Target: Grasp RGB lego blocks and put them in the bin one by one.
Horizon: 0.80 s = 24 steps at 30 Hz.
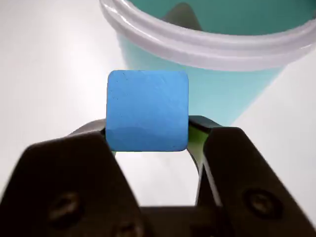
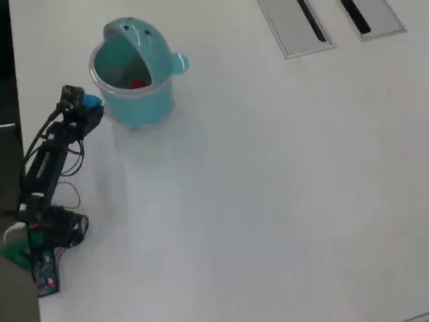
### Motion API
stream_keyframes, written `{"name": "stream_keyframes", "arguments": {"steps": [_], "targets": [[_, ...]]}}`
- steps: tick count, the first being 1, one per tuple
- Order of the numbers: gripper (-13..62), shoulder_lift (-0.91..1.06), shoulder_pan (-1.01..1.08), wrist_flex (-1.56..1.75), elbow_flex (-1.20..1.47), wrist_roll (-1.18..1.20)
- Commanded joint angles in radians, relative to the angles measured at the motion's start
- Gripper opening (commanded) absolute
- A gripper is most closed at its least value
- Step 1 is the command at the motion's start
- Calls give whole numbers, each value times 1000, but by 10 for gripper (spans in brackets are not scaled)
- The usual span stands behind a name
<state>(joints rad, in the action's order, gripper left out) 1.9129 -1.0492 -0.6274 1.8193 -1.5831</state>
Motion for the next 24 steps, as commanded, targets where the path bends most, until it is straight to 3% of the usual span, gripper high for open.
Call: {"name": "stream_keyframes", "arguments": {"steps": [1,14,20,24], "targets": [[147,-17,3,109,-175,3],[147,-287,20,138,-534,3],[149,-491,52,126,-845,2],[192,-526,61,132,-871,-18]]}}
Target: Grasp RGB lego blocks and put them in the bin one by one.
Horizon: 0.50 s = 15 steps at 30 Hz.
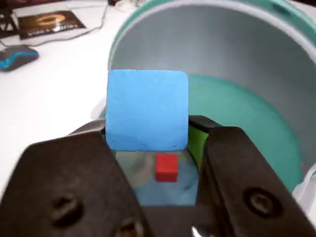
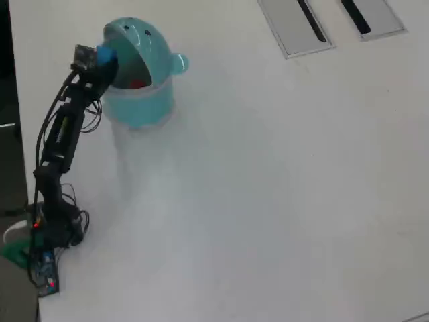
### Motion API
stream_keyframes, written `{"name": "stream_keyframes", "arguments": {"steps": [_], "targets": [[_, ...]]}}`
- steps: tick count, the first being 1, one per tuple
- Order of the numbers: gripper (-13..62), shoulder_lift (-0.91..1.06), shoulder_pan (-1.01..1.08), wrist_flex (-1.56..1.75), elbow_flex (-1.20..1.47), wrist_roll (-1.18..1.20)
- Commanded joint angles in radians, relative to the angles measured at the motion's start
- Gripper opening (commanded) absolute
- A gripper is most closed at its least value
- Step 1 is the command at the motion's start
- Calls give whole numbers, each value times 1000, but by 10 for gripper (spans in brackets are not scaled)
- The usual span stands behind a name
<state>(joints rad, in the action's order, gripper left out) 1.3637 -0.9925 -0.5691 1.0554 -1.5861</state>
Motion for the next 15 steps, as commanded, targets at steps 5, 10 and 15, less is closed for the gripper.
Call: {"name": "stream_keyframes", "arguments": {"steps": [5,10,15], "targets": [[230,3,11,104,-110,-69],[271,-5,17,114,-112,-135],[279,6,15,118,-103,-137]]}}
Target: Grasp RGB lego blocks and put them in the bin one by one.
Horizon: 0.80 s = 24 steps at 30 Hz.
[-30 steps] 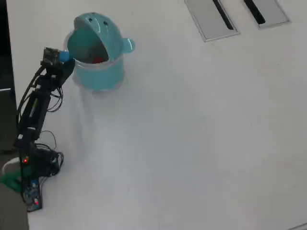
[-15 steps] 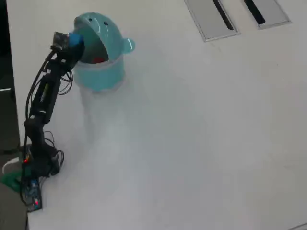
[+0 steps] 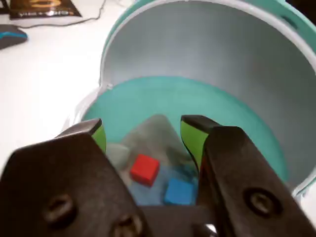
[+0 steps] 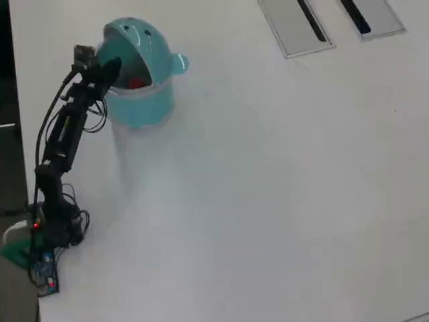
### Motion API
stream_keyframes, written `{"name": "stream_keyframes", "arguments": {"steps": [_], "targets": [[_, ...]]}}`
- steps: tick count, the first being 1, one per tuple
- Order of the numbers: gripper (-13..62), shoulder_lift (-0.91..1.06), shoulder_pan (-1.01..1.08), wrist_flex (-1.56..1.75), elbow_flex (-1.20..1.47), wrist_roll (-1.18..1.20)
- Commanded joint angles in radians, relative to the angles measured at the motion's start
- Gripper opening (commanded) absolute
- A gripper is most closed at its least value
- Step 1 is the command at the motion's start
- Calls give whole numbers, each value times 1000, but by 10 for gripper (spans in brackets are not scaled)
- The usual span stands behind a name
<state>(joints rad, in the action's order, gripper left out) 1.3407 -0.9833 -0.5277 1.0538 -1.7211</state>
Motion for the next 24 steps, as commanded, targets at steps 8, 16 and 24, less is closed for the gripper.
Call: {"name": "stream_keyframes", "arguments": {"steps": [8,16,24], "targets": [[279,114,-18,77,12,-18],[279,328,-32,81,341,-25],[287,568,-23,118,683,-25]]}}
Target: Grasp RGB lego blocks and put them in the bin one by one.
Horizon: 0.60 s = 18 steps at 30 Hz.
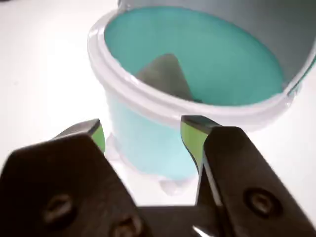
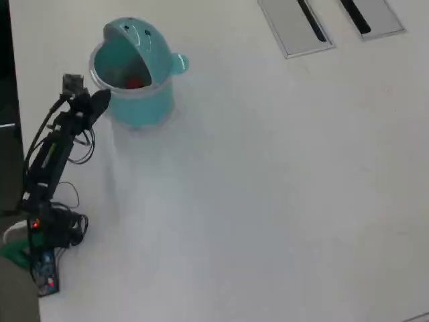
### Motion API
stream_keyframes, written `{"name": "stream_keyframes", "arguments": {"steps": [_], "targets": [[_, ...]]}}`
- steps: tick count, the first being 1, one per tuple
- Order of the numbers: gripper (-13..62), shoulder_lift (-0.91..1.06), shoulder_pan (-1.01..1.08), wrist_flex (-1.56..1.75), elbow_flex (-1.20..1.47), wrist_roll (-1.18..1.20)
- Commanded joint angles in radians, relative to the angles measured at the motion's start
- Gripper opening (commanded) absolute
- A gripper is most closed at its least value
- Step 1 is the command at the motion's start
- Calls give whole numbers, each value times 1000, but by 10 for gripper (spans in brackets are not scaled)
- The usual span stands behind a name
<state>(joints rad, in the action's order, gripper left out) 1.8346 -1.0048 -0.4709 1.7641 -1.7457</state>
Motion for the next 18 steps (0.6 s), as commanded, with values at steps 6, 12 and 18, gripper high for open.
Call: {"name": "stream_keyframes", "arguments": {"steps": [6,12,18], "targets": [[287,259,-3,61,213,0],[288,414,26,57,347,2],[307,526,71,54,402,12]]}}
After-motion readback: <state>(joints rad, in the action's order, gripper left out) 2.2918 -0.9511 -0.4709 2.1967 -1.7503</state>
